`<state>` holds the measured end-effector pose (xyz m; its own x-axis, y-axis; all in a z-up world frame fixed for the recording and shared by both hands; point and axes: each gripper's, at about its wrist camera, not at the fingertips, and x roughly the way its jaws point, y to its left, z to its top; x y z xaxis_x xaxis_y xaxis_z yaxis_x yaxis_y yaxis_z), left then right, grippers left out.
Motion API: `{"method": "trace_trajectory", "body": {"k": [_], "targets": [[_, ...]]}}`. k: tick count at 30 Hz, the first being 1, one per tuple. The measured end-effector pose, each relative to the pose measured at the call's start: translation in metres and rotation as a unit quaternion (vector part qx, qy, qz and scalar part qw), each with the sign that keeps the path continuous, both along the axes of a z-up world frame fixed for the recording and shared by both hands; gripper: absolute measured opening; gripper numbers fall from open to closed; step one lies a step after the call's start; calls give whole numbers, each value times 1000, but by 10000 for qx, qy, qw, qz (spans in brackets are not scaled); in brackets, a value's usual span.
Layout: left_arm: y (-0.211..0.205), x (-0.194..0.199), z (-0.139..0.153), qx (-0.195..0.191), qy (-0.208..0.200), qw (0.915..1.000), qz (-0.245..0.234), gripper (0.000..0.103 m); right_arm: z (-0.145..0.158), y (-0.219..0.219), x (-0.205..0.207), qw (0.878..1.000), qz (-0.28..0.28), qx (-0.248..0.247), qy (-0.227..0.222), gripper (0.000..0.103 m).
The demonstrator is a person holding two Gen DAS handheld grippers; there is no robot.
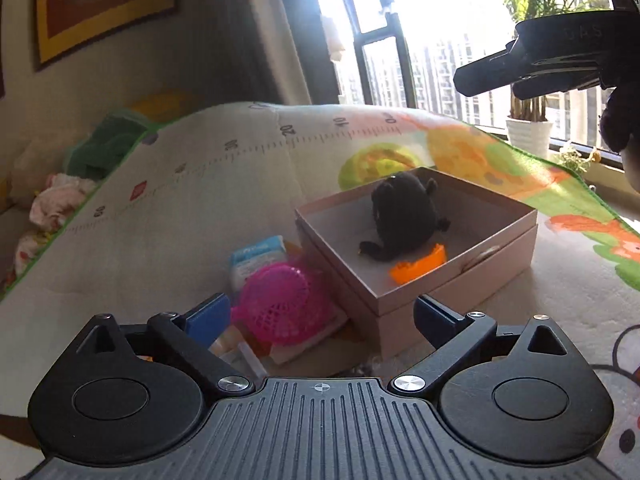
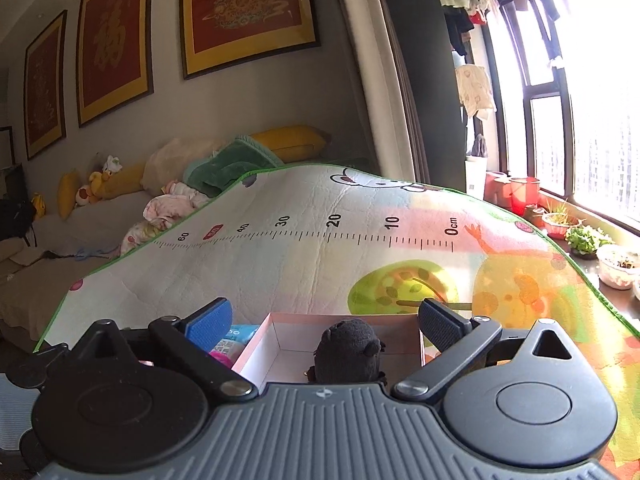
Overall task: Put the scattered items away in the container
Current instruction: 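Drop the plush bear and orange scoop into the pink box with both tools, then grasp the yellow cupcake toy with the left tool while the right tool grasps the white battery holder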
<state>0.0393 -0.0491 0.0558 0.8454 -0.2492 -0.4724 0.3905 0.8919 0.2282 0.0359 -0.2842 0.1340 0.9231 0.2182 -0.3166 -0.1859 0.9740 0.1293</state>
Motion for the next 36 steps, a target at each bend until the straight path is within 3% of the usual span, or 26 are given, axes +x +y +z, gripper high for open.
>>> {"method": "trace_trajectory", "body": {"k": [3, 7, 11, 14, 15, 18, 23, 27, 28, 34, 36], "targets": [[44, -12, -4, 199, 24, 9982, 569, 101, -14, 22, -15, 9982, 225, -538, -127, 102], [109, -20, 2, 155, 15, 9899, 1406, 103, -36, 66, -34, 9876, 807, -1316, -278, 103], [154, -10, -12, 171, 387, 9808, 1904, 103, -57, 111, -44, 9771, 1521, -1481, -140, 103], [171, -4, -25, -92, 650, 9798, 1888, 103, -75, 145, -45, 9694, 1784, -1688, 5, 100], [173, -1, -28, -184, 727, 9803, 1829, 103, -80, 157, -43, 9666, 1865, -1755, 133, 89], [174, 5, -35, -452, 841, 9813, 1671, 103, -94, 182, -30, 9626, 2006, -1716, 608, 73], [175, 1, -34, -556, 770, 9852, 1428, 103, -108, 214, -4, 9637, 1903, -1585, 1001, 75], [190, -9, -25, -644, 751, 9842, 1467, 103, -108, 233, 28, 9686, 1701, -1236, 1326, 98], [193, -12, -24, -656, 750, 9842, 1461, 103, -108, 238, 34, 9686, 1693, -1156, 1404, 99], [199, -15, -27, -579, 859, 9827, 1533, 103, -126, 264, 72, 9635, 1394, -1148, 1976, 99], [197, -14, -27, -534, 808, 9829, 1569, 103, -130, 269, 75, 9602, 1440, -1359, 1972, 86]]}}
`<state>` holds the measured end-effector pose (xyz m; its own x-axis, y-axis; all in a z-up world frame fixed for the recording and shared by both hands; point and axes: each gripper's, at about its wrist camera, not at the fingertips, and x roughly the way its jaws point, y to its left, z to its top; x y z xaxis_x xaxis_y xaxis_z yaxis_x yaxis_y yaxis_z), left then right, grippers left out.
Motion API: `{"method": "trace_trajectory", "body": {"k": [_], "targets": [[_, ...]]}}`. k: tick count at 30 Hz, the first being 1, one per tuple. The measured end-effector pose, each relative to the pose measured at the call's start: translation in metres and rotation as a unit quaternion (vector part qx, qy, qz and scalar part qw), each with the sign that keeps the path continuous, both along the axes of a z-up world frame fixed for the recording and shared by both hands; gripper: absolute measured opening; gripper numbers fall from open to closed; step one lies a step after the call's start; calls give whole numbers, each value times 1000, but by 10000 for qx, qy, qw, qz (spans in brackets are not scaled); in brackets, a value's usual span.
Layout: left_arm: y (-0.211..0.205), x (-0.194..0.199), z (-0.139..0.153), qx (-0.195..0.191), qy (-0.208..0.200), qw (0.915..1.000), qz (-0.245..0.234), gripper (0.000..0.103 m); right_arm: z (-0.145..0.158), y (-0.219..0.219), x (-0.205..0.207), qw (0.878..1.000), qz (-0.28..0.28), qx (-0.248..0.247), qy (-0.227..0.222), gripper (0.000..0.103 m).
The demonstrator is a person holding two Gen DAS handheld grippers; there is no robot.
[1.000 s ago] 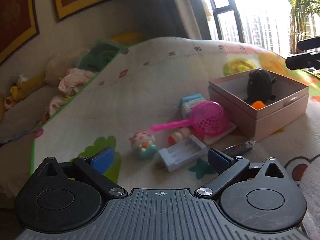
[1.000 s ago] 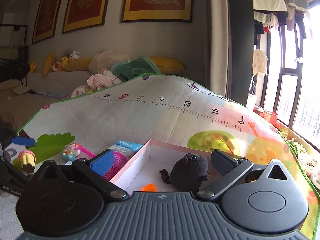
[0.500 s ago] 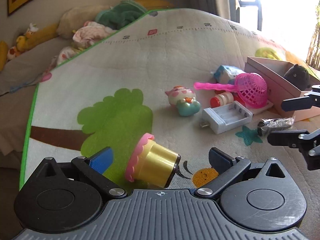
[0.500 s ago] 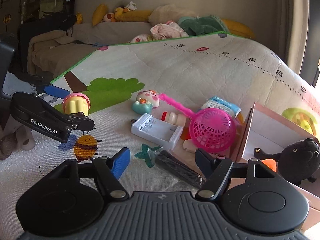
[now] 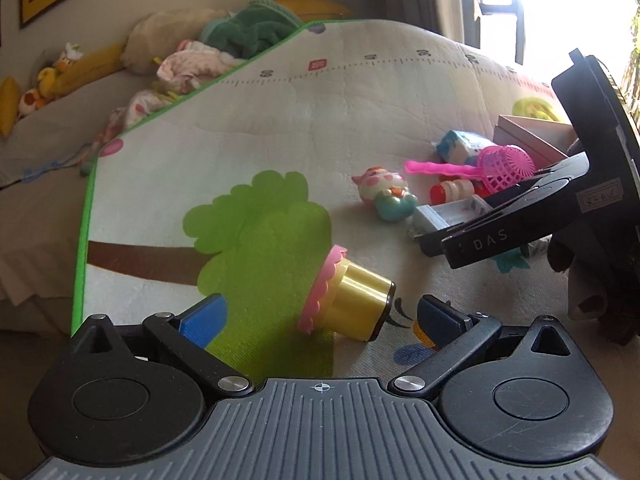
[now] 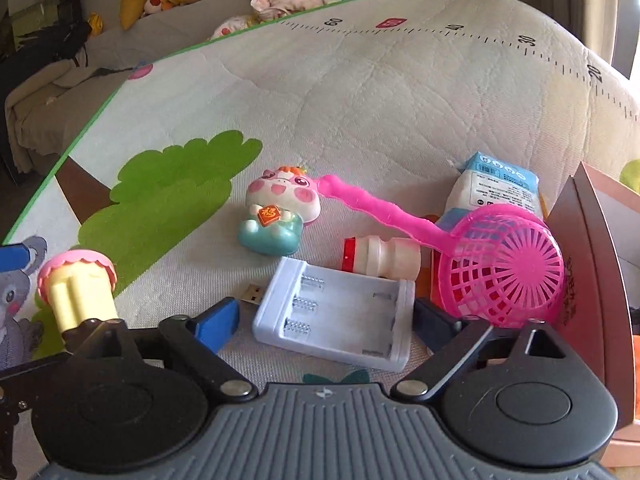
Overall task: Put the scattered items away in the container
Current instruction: 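Grasp the yellow cupcake toy with the left tool while the right tool grasps the white battery holder, then carry the cupcake toy and battery holder into the pink box and release both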
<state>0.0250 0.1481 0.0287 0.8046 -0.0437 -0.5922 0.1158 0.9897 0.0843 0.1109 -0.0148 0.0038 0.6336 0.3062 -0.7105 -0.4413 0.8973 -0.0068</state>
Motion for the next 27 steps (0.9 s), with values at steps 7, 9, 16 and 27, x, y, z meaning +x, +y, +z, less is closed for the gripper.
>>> {"method": "trace_trajectory", "body": {"k": [7, 9, 16, 27], "targets": [[-12, 4, -2, 197, -55, 9998, 83, 103, 35, -32, -62, 9958, 725, 107, -550, 83], [-20, 5, -4, 314, -42, 9995, 4, 103, 43, -55, -89, 9937, 912, 109, -647, 83], [-47, 16, -15, 809, -26, 9965, 230, 70, 45, -161, -150, 9964, 308, 60, -783, 83], [-109, 3, -4, 1042, -288, 9935, -344, 47, 11, -239, -173, 9932, -855, 164, -778, 83]]}}
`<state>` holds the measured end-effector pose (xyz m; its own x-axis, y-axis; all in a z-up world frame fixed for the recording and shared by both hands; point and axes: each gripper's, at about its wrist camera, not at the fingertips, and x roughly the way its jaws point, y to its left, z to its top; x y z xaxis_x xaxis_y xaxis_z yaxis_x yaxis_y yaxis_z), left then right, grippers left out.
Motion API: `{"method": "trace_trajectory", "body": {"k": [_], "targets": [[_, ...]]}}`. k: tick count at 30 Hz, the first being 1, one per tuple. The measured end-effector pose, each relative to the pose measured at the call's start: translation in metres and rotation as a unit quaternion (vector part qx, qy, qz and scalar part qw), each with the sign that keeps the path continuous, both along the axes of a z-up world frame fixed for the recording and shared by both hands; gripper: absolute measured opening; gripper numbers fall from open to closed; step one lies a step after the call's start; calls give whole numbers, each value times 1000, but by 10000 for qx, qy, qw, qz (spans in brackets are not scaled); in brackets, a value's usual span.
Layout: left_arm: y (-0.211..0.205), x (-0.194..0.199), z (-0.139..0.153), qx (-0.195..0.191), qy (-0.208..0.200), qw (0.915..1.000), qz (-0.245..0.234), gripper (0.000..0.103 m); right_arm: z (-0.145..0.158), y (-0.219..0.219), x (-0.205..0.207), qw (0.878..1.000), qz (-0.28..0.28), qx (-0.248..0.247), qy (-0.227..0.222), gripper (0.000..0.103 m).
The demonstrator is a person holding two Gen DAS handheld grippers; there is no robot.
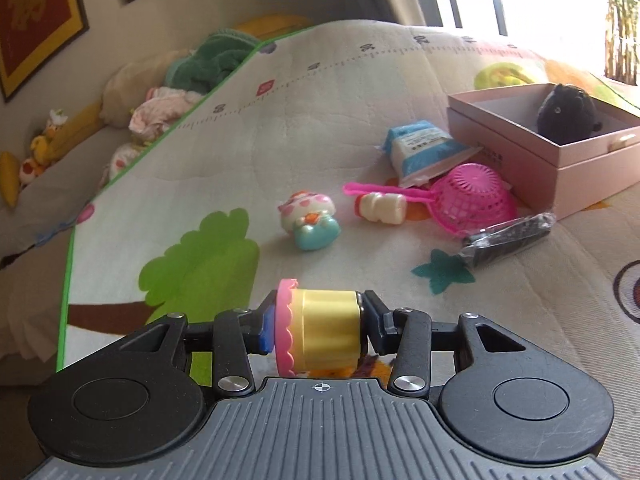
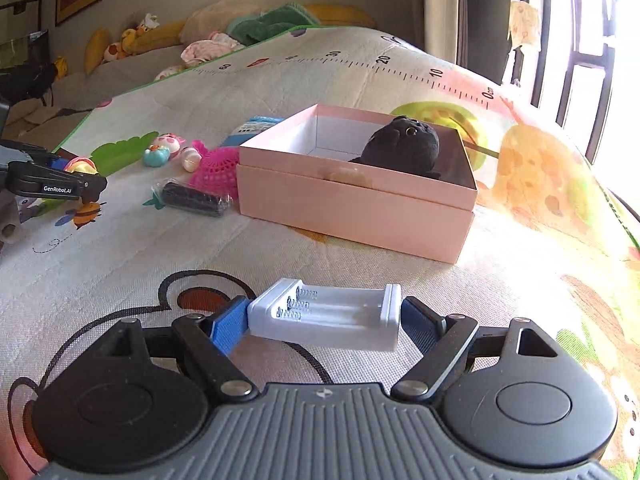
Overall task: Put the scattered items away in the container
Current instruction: 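Carry the cupcake toy and battery holder into the pink box and release both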
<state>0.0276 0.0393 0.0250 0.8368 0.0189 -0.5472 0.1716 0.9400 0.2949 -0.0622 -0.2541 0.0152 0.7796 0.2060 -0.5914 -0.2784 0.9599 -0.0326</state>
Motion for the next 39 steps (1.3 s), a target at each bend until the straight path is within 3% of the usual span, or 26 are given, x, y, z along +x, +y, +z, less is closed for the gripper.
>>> {"method": "trace_trajectory", "body": {"k": [3, 8, 15, 17, 19, 25, 32, 39], "targets": [[-35, -16, 8, 32, -181, 9980, -598, 47, -4, 1, -4, 10000, 51, 17, -39, 83], [-95, -46, 6, 194, -311, 9840, -1746, 52, -7, 5, -7, 9998, 101, -135, -119, 85], [-120, -71, -6, -192, 95, 9649, -2618, 84, -11, -1, -10, 9999, -22, -98, -61, 92], [-124, -77, -5, -279, 148, 9608, -2756, 87, -14, -4, -9, 9999, -71, -86, -14, 92], [-123, -79, -2, -372, 129, 9614, -2722, 96, -15, -5, -9, 9999, -104, -63, 19, 92], [-120, -62, -4, -389, 152, 9775, -2066, 96, -12, -8, -11, 9999, -96, 73, -15, 96], [-117, -67, -10, -174, 255, 9796, -1988, 96, -12, 5, 8, 9997, -98, 152, 161, 98], [-109, -64, -7, -467, 416, 9823, -1765, 96, -13, 15, 12, 9993, -156, -105, 319, 92]]}}
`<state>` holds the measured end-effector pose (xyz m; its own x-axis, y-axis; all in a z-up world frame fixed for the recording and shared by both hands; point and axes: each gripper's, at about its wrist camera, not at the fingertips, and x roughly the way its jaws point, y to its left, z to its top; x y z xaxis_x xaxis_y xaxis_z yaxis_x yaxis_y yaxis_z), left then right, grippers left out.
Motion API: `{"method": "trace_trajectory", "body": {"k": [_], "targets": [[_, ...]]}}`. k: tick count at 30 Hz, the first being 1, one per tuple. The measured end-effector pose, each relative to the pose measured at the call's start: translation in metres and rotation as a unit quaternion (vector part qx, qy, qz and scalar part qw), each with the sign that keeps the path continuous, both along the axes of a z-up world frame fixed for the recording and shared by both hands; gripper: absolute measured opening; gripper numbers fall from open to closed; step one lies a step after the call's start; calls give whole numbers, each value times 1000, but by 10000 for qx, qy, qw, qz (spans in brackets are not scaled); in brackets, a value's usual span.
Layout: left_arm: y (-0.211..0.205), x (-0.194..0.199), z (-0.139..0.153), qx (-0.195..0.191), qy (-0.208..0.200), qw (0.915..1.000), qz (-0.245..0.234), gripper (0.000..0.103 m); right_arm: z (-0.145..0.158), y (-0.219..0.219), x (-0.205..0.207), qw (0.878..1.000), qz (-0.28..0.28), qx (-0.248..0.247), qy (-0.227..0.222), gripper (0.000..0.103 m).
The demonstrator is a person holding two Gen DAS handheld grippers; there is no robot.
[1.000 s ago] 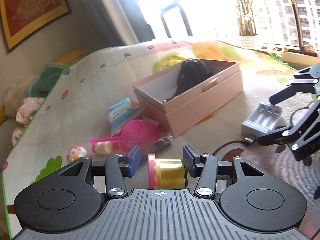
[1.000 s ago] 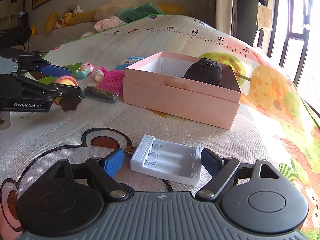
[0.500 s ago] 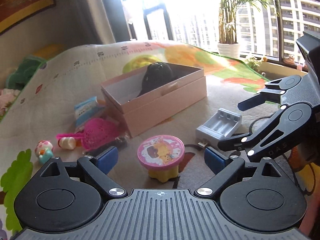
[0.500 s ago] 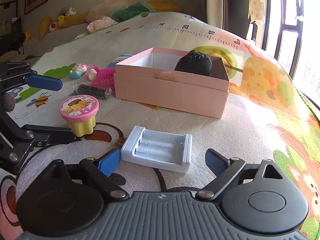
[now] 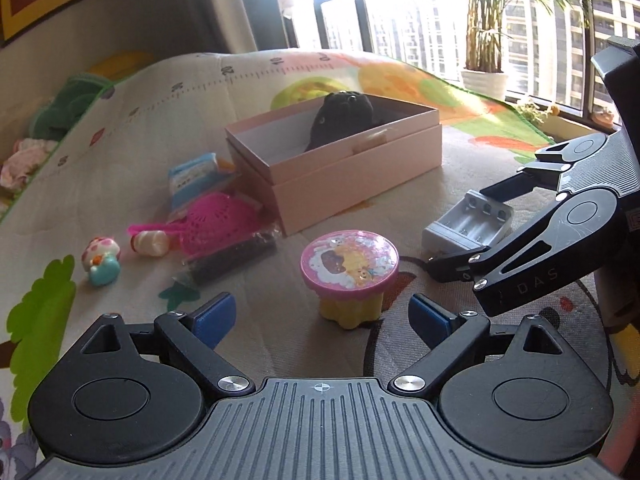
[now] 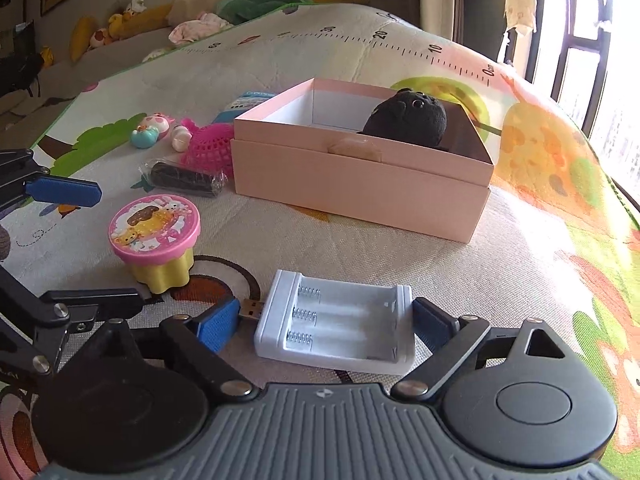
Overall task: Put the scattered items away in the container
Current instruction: 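Carry the cupcake toy and battery holder into the pink box and release both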
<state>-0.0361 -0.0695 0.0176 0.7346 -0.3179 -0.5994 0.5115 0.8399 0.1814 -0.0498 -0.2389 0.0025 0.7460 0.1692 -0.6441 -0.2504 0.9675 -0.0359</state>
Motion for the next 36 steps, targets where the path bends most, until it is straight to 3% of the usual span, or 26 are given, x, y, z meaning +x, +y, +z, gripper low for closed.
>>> {"method": "trace_trajectory", "body": {"k": [7, 10, 12, 15, 22, 27, 32, 36], "targets": [[-22, 11, -7, -70, -54, 10000, 5, 95, 19, -28, -28, 9995, -232, 78, -190, 92], [-27, 18, -10, -149, -33, 9998, 111, 77, 26, -38, -37, 9991, -340, 23, -266, 92], [-28, 20, -12, -168, -30, 9997, 191, 75, 29, -41, -43, 9991, -321, 16, -289, 92], [-28, 19, -11, -129, -55, 9997, 202, 61, 31, -40, -50, 9992, -225, -38, -335, 92], [-23, 5, -3, 47, -139, 9998, -103, 61, 37, -37, -52, 9995, -26, 55, -316, 92], [-24, 18, 21, 6, -492, 9987, -153, 61, 50, -36, -40, 9990, 117, 120, -422, 92], [-32, 59, 52, -228, -911, 9953, -213, 61, 80, -32, -13, 9939, 158, 48, -1088, 92], [-38, 107, 79, -712, -967, 9926, -201, 61, 97, -21, 20, 9831, 194, -328, -1792, 92]]}}
